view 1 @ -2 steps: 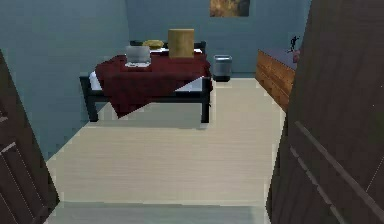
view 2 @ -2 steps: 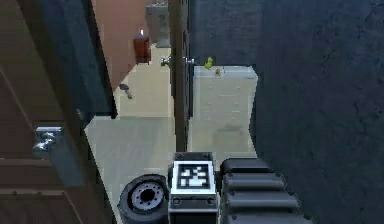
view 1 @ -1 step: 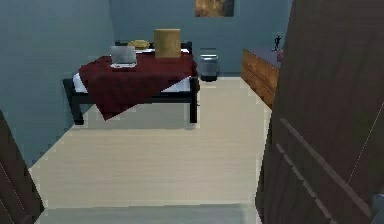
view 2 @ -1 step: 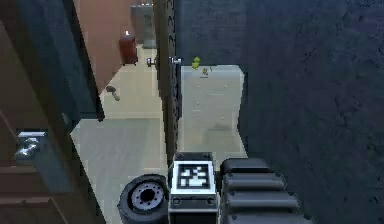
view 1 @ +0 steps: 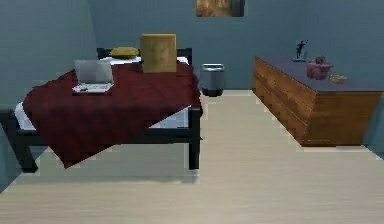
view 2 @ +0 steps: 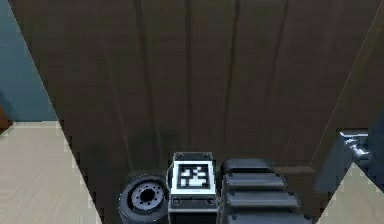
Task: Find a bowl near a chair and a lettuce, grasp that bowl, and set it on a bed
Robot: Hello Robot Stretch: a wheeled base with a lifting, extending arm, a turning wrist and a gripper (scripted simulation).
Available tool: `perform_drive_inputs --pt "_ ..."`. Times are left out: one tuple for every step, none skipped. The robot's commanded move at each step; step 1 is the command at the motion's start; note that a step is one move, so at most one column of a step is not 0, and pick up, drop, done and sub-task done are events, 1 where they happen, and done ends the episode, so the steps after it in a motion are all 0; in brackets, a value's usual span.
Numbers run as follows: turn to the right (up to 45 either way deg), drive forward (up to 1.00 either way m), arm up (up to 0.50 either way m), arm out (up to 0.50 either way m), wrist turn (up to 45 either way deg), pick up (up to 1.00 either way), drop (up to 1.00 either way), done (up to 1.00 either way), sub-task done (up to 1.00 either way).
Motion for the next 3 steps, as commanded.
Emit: perform_drive_inputs --pt "3.0 0.0 0.0 0.0 0.0 0.0 0.0 0.0 0.0" --pt "0.0 0.5 0.0 0.0 0.0 0.0 0.0 0.0 0.0" --pt "18.0 0.0 0.0 0.0 0.0 0.0 0.0 0.0 0.0"
